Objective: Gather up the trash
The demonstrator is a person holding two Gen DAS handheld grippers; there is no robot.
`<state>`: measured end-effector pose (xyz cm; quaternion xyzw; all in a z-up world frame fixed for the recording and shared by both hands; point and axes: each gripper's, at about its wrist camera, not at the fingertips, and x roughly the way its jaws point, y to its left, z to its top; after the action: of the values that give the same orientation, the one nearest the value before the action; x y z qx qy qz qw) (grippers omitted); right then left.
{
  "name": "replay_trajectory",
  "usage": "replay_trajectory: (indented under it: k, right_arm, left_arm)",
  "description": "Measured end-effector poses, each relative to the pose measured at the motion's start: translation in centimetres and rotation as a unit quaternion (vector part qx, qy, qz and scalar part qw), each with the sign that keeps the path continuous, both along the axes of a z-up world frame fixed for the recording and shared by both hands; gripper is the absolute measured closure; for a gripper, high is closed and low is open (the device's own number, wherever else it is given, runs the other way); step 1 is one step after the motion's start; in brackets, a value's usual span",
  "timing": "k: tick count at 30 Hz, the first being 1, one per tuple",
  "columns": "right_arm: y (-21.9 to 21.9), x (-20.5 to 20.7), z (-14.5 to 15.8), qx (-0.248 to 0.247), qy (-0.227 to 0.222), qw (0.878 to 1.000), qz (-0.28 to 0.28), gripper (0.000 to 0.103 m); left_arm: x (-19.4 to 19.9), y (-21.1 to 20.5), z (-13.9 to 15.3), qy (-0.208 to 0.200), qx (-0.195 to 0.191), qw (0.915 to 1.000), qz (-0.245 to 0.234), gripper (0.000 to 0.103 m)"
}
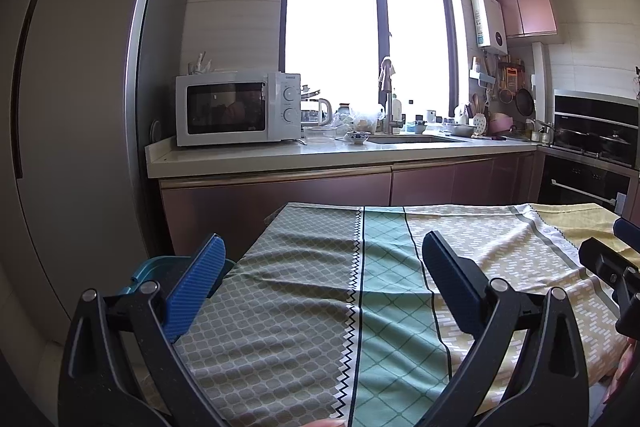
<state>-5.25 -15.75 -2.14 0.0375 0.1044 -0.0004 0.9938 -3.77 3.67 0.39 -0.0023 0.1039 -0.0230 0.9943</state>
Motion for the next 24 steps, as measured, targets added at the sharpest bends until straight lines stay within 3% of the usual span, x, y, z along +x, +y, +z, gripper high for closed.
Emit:
replay_trajectory:
  k: [24]
  right_arm:
    - [-0.08,0.04,0.14,0.000,-0.003,1.000,0.000,0.007]
  left_arm:
    - [0.11,0.07,0.00,0.001,-0.001,1.0000,0.000,0.006]
